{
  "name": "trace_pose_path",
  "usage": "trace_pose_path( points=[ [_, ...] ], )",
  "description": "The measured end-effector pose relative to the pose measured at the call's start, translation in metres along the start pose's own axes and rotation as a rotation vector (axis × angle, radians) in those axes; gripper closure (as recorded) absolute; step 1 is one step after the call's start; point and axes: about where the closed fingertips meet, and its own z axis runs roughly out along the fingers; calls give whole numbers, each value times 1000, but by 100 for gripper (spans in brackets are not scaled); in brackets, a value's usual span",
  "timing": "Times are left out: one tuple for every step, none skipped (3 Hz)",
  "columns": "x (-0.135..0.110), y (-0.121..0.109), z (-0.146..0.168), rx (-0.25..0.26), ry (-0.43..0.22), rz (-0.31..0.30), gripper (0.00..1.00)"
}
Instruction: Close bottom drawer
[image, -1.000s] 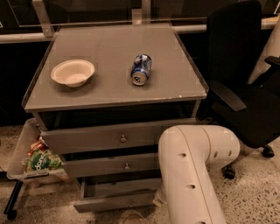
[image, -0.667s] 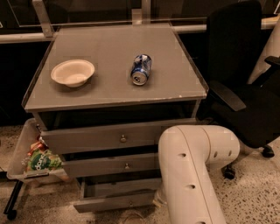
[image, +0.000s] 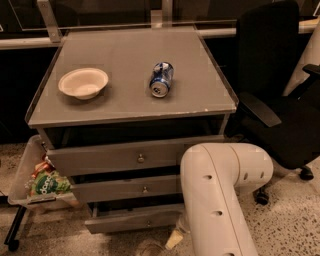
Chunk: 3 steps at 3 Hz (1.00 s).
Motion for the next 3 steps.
trace_pose_path(
  points=[
    [0, 0, 0, 0, 0, 0, 0],
    [0, 0, 0, 0, 0, 0, 19],
    [0, 0, 0, 0, 0, 0, 42]
  ],
)
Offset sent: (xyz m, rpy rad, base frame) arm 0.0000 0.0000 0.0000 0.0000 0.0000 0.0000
